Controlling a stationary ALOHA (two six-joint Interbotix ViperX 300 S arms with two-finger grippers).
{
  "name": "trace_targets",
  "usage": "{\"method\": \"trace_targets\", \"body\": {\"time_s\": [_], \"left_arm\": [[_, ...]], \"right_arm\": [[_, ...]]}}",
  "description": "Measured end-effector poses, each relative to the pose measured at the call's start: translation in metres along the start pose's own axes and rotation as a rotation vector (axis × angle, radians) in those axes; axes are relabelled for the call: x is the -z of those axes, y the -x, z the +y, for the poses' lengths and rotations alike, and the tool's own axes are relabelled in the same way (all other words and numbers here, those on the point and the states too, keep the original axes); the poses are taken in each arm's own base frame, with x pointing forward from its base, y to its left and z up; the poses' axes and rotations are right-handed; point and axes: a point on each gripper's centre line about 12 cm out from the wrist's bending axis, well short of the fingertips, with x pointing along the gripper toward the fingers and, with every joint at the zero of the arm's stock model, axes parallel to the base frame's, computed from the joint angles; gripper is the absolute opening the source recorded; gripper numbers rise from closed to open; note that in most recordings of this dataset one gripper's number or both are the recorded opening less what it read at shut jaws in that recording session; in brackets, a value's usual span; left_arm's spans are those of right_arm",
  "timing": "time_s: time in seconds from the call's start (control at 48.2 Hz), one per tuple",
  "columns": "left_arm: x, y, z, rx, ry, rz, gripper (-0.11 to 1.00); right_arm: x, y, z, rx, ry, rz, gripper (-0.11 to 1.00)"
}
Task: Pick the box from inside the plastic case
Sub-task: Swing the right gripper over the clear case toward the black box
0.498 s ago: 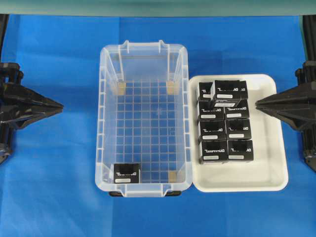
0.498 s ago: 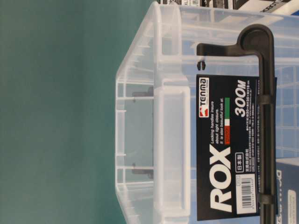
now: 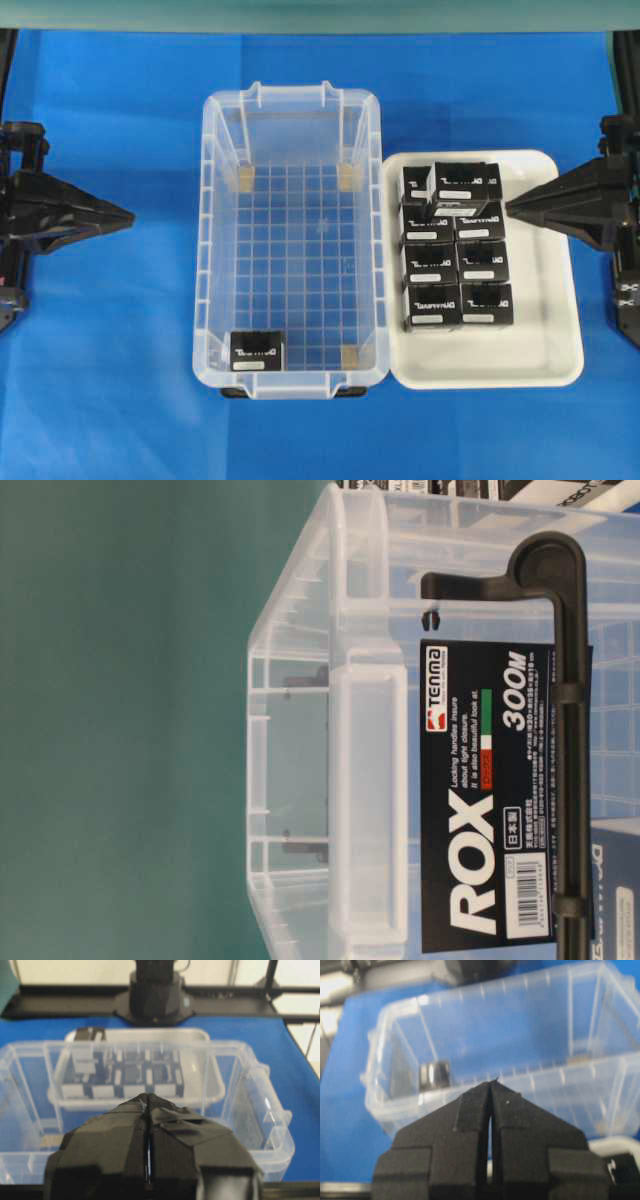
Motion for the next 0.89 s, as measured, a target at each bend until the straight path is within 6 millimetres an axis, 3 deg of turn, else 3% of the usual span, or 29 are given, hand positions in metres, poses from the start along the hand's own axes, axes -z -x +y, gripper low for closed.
{"method": "trace_targets", "body": {"time_s": [0.166,0.374,0.623,0.893], "left_arm": [[0.007,0.0,0.0,0.0,0.006,0.089,-0.06],[0.004,0.003,0.0,-0.001,0.004,0.173,-0.06],[0.011,0.007,-0.002,0.006,0.028,0.252,-0.06],[0.013,0.009,-0.003,0.006,0.039,0.272,-0.06]], "right_arm": [[-0.018,-0.011,0.005,0.005,0.001,0.137,0.01],[-0.037,-0.044,0.013,0.008,0.002,0.336,0.01],[-0.041,-0.087,0.022,0.016,-0.012,0.615,0.01],[-0.045,-0.147,0.025,0.052,-0.065,0.866,0.01]]}}
